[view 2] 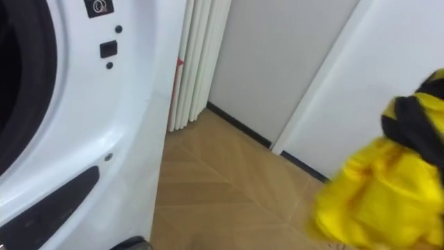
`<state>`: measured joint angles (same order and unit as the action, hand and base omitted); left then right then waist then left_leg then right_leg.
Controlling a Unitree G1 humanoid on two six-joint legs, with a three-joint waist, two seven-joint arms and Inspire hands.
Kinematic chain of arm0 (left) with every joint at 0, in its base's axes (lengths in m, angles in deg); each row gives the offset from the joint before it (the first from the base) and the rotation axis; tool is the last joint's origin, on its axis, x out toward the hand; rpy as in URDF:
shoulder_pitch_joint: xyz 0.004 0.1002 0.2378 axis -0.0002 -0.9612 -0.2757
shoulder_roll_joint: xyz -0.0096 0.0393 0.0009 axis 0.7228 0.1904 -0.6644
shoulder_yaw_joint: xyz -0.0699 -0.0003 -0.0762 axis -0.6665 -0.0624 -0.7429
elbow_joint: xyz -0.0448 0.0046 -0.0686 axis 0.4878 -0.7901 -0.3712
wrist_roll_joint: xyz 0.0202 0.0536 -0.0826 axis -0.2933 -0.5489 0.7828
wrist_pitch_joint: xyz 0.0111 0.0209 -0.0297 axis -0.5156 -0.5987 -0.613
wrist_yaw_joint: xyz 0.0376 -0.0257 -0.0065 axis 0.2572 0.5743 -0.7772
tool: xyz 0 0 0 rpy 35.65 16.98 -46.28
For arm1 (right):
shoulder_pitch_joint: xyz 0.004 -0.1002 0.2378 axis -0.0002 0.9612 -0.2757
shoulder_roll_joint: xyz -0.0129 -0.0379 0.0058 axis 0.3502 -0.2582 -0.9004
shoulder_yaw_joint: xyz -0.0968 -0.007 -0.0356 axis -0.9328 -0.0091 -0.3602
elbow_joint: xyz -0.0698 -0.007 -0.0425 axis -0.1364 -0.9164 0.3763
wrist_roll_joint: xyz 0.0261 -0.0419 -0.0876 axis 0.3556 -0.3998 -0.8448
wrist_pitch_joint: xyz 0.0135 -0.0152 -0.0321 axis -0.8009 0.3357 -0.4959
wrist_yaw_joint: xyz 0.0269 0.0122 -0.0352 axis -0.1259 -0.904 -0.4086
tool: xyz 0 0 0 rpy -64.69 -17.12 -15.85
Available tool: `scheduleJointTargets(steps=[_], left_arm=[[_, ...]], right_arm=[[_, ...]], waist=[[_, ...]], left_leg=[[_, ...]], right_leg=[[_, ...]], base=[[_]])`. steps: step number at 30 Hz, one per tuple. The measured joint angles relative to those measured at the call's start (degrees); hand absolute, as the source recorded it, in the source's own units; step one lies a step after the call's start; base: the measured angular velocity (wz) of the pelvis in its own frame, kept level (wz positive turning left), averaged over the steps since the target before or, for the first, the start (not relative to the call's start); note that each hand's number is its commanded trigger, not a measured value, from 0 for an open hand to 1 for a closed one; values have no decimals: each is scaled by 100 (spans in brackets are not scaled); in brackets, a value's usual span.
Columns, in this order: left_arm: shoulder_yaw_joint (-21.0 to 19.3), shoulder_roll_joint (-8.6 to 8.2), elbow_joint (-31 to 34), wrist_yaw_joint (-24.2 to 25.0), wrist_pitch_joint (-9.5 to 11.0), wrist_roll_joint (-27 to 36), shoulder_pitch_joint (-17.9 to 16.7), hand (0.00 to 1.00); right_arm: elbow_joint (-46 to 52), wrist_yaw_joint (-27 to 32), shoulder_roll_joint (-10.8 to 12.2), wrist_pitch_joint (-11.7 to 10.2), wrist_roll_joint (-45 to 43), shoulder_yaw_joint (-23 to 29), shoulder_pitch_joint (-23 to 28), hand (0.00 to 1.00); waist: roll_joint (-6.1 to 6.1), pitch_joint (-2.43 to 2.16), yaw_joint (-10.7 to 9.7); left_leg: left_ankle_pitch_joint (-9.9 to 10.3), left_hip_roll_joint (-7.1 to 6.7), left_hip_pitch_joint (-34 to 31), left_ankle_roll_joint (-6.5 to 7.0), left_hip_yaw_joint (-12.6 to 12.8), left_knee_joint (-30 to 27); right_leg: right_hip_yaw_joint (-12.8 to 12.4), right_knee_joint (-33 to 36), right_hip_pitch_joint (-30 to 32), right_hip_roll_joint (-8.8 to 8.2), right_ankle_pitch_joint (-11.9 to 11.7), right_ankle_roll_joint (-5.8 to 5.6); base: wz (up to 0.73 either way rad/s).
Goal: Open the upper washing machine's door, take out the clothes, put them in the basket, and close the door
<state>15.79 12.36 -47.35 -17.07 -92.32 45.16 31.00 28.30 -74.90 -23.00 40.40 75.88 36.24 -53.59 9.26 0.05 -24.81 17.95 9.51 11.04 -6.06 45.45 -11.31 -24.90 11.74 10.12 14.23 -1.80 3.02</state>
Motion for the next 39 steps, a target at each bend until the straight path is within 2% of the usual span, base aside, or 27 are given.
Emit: scheduleJointTargets(steps=[2,6,8,10,11,13,14,16,17,18,19,20,22,23,26,27,28,30,31,33,34,39], left_arm=[[190,0,1,65,-46,1,79,0],[601,3,-16,92,-126,82,291,0],[813,4,-14,87,-136,154,373,0],[1117,-31,-15,88,-144,303,461,0],[1193,-48,-15,89,-150,302,482,0],[1483,-154,-16,86,-147,305,580,0],[1539,-177,-17,75,-134,313,610,0],[1686,-316,6,36,-92,551,675,0],[1688,-349,23,26,-78,621,675,0],[1746,-367,34,28,-51,637,663,0],[1782,-363,76,27,-12,634,642,0],[1783,-361,117,26,11,636,620,0],[1783,-356,249,26,100,632,556,0],[1792,-356,257,30,147,636,552,0],[1804,-354,253,40,334,744,462,0],[1805,-354,255,40,400,761,444,0],[1804,-353,280,39,441,812,419,0],[1856,-353,283,35,498,962,396,0],[1899,-353,285,28,525,1021,382,0],[1939,-353,284,29,556,1104,392,0],[2000,-351,284,29,595,1131,419,0],[2020,-344,283,29,759,1233,446,0]], right_arm=[[-55,-33,12,10,-53,-135,-10,100],[-343,-132,88,240,-258,-749,76,100],[-526,-142,302,252,-420,-1013,174,100],[-917,-34,770,253,-692,-1462,236,100],[-1048,-12,863,269,-757,-1584,234,100],[-1745,64,1231,364,-748,-2020,246,100],[-1929,95,1294,369,-705,-2101,245,100],[-2655,231,1461,419,-623,-2357,185,100],[-2813,257,1488,440,-623,-2410,120,100],[-3166,315,1556,441,-634,-2523,-45,100],[-3424,366,1608,441,-629,-2578,-113,100],[-3508,410,1637,441,-626,-2579,-113,100],[-3663,605,1651,440,-584,-2578,-139,100],[-3730,741,1650,374,-488,-2587,-168,100],[-4088,1068,1652,99,-305,-2602,-289,100],[-4355,1217,1653,-22,-280,-2603,-373,100],[-4589,1343,1655,-87,-306,-2621,-430,100],[-4855,1508,1653,-156,-301,-2640,-454,100],[-4976,1611,1652,-190,-276,-2715,-471,100],[-5124,1698,1668,-319,-168,-2830,-474,100],[-5235,1760,1672,-373,-89,-2846,-474,100],[-5606,1976,1665,-669,231,-2900,-600,100]], waist=[[-67,-8,66],[-162,30,283],[-218,48,398],[-378,15,511],[-425,25,544],[-639,-14,643],[-678,5,654],[-982,-5,779],[-1060,-6,809],[-1183,1,811],[-1263,4,814],[-1298,-9,805],[-1393,-4,818],[-1462,6,813],[-1622,-18,862],[-1688,-8,859],[-1755,-31,891],[-1857,-16,954],[-1922,-38,966],[-2000,-34,958],[-2033,-32,964],[-2037,-28,1020]], left_leg=[[31,4,-37,14,3,-43],[55,-27,-36,40,7,-71],[60,-27,-62,45,4,-88],[82,-4,-153,58,-22,-156],[87,-3,-157,58,-24,-160],[116,-7,-264,82,-81,-208],[120,-10,-285,90,-119,-216],[148,-54,-478,147,-253,-225],[157,-84,-531,173,-326,-228],[168,-152,-631,237,-596,-228],[175,-200,-709,277,-785,-231],[165,-217,-758,296,-840,-230],[155,-267,-859,327,-939,-228],[140,-295,-904,351,-991,-224],[116,-345,-1077,392,-1071,-226],[112,-357,-1109,401,-1113,-224],[110,-373,-1153,406,-1115,-217],[101,-404,-1194,423,-1120,-203],[99,-441,-1276,442,-1130,-200],[97,-465,-1391,467,-1189,-218],[77,-494,-1447,495,-1287,-211],[42,-537,-1520,524,-1347,-197]], right_leg=[[-2,14,33,-6,-7,-12],[-28,82,56,-15,0,-36],[-30,90,80,-18,-3,-43],[-4,85,134,-33,-6,-47],[-5,86,136,-33,-6,-47],[36,94,223,-58,-4,-57],[77,96,228,-77,-1,-63],[263,144,413,-128,20,-90],[315,184,478,-155,32,-92],[333,250,563,-188,58,-107],[395,326,636,-209,96,-109],[451,360,681,-221,124,-114],[525,473,795,-269,190,-132],[583,528,847,-313,226,-138],[623,534,1002,-376,225,-151],[654,541,1026,-397,227,-156],[659,589,1097,-401,250,-170],[668,656,1170,-419,296,-187],[670,751,1296,-437,343,-197],[716,808,1409,-477,375,-206],[763,811,1450,-519,382,-211],[807,838,1511,-577,410,-236]], base=[[-2],[-1],[0],[2],[3],[7],[24],[11],[-6],[7],[21],[35],[29],[20],[14],[10],[7],[0],[4],[15],[22],[9]])
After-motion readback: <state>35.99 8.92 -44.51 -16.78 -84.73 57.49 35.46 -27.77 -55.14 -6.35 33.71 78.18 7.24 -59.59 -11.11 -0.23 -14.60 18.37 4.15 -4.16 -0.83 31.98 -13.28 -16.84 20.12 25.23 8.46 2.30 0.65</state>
